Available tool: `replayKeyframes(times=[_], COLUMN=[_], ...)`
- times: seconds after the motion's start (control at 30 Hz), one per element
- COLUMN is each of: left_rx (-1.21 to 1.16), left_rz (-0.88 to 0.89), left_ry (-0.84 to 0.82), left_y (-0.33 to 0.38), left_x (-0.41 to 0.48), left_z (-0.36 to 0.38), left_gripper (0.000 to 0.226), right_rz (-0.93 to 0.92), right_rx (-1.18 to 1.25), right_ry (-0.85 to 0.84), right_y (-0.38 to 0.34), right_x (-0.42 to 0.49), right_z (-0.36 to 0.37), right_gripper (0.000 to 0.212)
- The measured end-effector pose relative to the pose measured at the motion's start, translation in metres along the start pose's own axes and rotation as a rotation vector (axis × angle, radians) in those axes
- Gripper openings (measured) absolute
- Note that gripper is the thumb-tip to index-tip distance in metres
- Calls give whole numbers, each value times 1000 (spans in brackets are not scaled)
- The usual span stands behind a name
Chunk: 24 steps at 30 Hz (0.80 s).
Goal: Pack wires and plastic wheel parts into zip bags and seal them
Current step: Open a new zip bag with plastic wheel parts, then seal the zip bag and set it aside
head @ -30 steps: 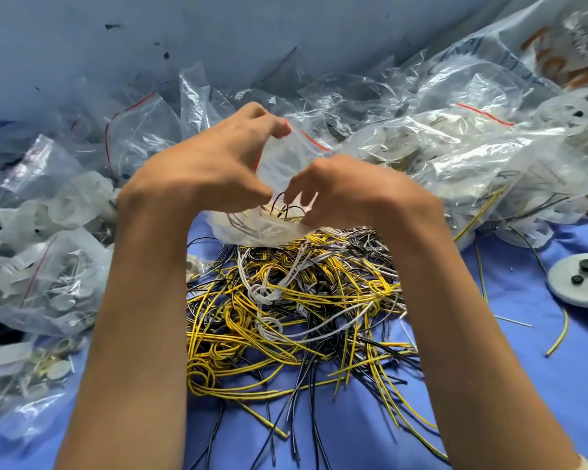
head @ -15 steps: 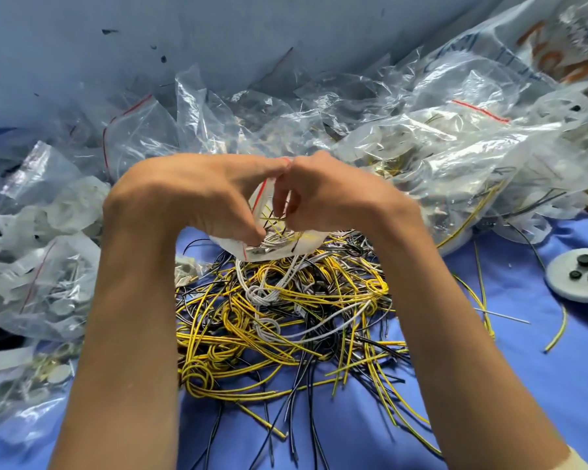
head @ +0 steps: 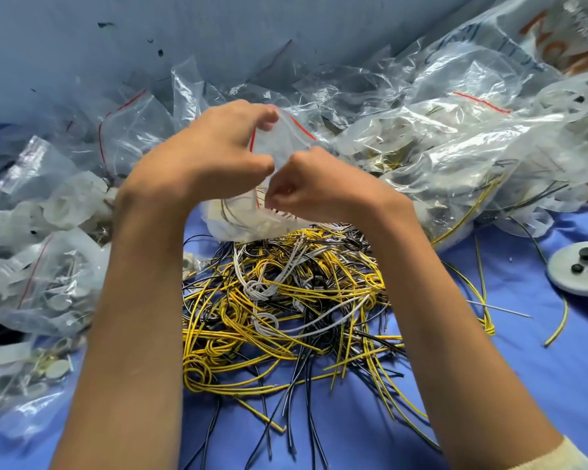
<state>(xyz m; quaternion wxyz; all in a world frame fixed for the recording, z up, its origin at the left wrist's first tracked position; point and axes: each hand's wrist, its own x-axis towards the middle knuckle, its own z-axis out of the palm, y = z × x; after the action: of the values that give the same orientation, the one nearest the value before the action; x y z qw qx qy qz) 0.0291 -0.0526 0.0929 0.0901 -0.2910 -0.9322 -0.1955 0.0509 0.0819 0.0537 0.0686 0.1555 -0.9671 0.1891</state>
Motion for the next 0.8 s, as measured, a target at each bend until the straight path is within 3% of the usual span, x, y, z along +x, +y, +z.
replayKeyframes(times=[0.1,0.2,0.33,0.43,0.47,0.53,0.63,0.7,0.8], left_rx=[-19,-110,-443,-702,-692,-426,-1,35,-38], left_rz=[-78,-49,49,-52,-132,-310,-421,-496,-563], left_ry=[82,84,-124,-88,-60,-80,-382,-549,-654], left_y=[-5,-10,-7,-22,-31,-60,-101,-115,-123], left_x=[3,-2,-9,-1,2,4,-4,-13,-18], left_z=[0,-6,-4,5,7,13,18,21,29], left_gripper=[54,48,25,13,12,14,19,33,48], right_rz=[-34,-10,7,20,29,47,52,44,36], right_rx=[52,85,78,79,86,101,104,99,102], right_ry=[89,70,-18,-53,-59,-65,-73,-81,-88], right_y=[0,2,5,7,7,9,10,9,7], right_x=[-2,-4,-5,-5,-5,-5,-6,-5,-5], right_z=[-9,-10,-6,-5,-5,-7,-7,-6,-5], right_gripper=[24,24,15,14,17,20,20,18,16])
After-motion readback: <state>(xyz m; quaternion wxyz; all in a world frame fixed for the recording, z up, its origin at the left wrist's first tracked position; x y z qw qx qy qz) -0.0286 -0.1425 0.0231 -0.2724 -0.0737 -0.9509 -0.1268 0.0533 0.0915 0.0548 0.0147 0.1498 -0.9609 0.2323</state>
